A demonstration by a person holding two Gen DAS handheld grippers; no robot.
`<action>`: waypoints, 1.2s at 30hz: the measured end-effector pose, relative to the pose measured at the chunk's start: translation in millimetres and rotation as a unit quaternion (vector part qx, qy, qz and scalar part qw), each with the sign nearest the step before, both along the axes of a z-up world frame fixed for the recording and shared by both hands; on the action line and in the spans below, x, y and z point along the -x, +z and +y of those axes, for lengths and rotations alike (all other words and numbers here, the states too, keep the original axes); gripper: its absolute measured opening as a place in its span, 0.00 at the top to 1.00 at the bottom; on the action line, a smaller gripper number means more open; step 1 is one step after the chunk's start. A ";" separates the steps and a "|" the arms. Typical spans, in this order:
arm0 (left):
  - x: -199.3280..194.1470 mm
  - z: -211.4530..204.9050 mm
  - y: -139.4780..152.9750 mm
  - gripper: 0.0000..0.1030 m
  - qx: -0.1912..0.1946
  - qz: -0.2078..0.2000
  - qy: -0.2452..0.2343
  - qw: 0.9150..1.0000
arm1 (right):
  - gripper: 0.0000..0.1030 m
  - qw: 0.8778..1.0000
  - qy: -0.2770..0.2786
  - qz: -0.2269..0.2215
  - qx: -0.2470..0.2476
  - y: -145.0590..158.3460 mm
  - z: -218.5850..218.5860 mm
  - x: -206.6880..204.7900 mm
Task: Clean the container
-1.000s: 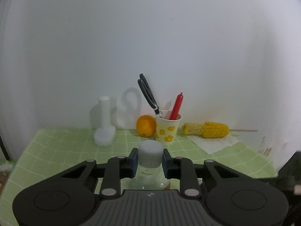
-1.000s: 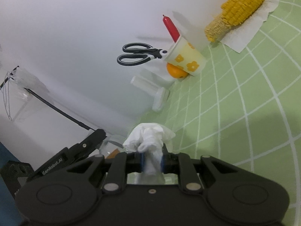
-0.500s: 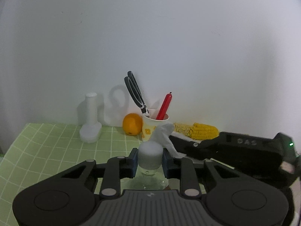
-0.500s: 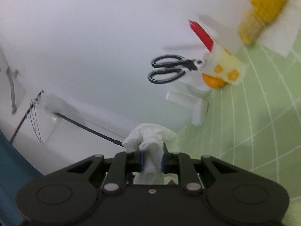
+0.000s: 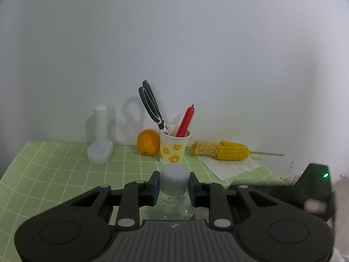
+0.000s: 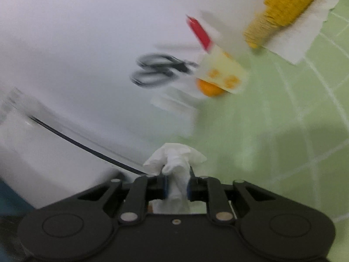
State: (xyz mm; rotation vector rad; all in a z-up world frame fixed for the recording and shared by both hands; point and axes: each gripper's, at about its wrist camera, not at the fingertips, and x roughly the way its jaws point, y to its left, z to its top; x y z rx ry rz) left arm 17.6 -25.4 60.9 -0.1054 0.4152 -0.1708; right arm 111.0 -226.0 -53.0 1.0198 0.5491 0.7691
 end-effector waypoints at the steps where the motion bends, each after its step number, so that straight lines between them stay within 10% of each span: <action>1: 0.0 -0.3 0.3 0.72 -0.002 0.000 -0.001 1.000 | 0.84 1.000 0.009 -0.008 -0.022 1.1 -1.0 0.3; 7: 0.2 -1.2 -0.1 0.72 -0.004 0.001 0.001 1.000 | 0.83 1.000 0.009 0.010 -0.012 -10.3 -0.8 -4.5; 16: -0.7 -2.1 0.2 0.72 -0.005 0.001 0.002 1.000 | 0.85 0.991 0.001 0.030 0.131 -15.3 13.3 -7.7; 21: -1.6 -1.3 0.4 0.72 -0.006 0.001 -0.003 1.000 | 0.85 0.999 0.025 0.025 0.021 -10.2 3.5 -19.4; 29: -2.8 -1.9 -0.2 0.72 -0.007 0.001 -0.005 1.000 | 0.85 0.998 0.069 -0.012 0.006 -0.4 11.1 -37.4; 36: -3.6 -1.9 0.3 0.72 -0.003 0.003 -0.003 1.000 | 0.85 0.990 0.041 0.012 0.133 -1.5 7.2 -16.4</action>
